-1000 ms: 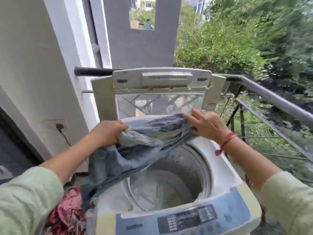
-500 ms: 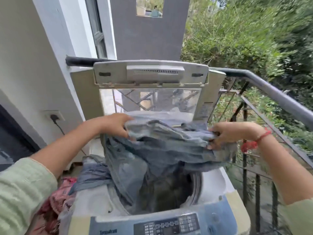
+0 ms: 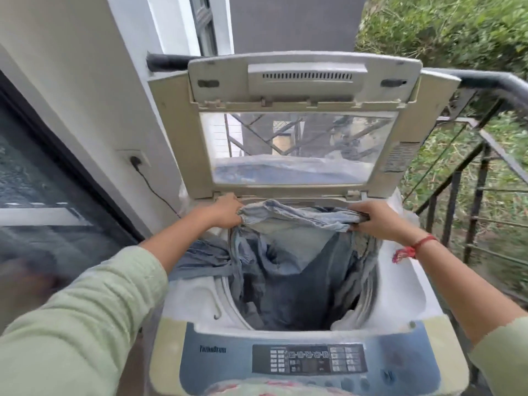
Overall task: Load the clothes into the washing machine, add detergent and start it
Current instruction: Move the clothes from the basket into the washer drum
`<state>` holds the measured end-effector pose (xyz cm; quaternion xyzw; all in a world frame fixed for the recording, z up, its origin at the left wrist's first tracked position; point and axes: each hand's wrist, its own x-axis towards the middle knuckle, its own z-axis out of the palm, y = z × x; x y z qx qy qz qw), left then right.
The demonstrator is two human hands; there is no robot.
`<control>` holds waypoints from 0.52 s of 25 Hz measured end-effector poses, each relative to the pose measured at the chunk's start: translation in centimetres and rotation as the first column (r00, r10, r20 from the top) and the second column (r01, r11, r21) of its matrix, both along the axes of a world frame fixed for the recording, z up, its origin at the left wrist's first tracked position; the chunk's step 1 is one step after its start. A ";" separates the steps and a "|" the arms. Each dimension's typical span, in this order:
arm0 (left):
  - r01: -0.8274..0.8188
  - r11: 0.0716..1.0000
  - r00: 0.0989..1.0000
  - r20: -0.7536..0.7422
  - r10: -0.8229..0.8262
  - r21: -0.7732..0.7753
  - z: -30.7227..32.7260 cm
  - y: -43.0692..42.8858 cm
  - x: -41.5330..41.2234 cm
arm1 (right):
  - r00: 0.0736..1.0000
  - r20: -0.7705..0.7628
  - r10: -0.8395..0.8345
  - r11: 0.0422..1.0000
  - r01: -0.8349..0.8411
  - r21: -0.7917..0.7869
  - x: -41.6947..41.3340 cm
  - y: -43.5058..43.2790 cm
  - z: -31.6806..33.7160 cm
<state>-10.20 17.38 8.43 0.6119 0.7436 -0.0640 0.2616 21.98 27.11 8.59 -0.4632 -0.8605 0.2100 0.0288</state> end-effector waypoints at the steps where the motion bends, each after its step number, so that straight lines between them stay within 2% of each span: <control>1: -0.065 0.998 0.997 -0.044 0.065 0.004 -0.8 -1.7 -0.7 | 0.999 -0.027 0.028 0.999 -0.028 0.031 -1.0 -1.0 -0.5; 4: -0.308 0.946 0.949 -0.040 0.313 0.106 -4.1 -8.1 -3.4 | 0.980 -0.115 0.164 0.986 -0.162 0.028 -4.6 -5.2 -4.0; 6: -0.384 0.915 0.923 0.020 0.384 0.123 -6.7 -11.6 -3.7 | 0.965 -0.079 0.252 0.967 -0.253 -0.016 -6.6 -7.2 -6.9; 9: -0.359 0.891 0.910 -0.109 0.401 0.277 -9.6 -13.3 -2.8 | 0.958 0.048 0.283 0.959 -0.283 0.011 -7.8 -7.9 -8.8; 11: -0.331 0.862 0.873 -0.224 0.434 0.384 -9.8 -13.3 -2.3 | 0.981 0.013 0.196 0.979 -0.196 0.056 -7.2 -7.2 -8.1; 13: -0.213 0.858 0.842 -0.359 0.404 0.466 -8.6 -13.2 -1.4 | 0.991 -0.072 0.113 0.989 -0.105 0.103 -5.9 -6.3 -6.6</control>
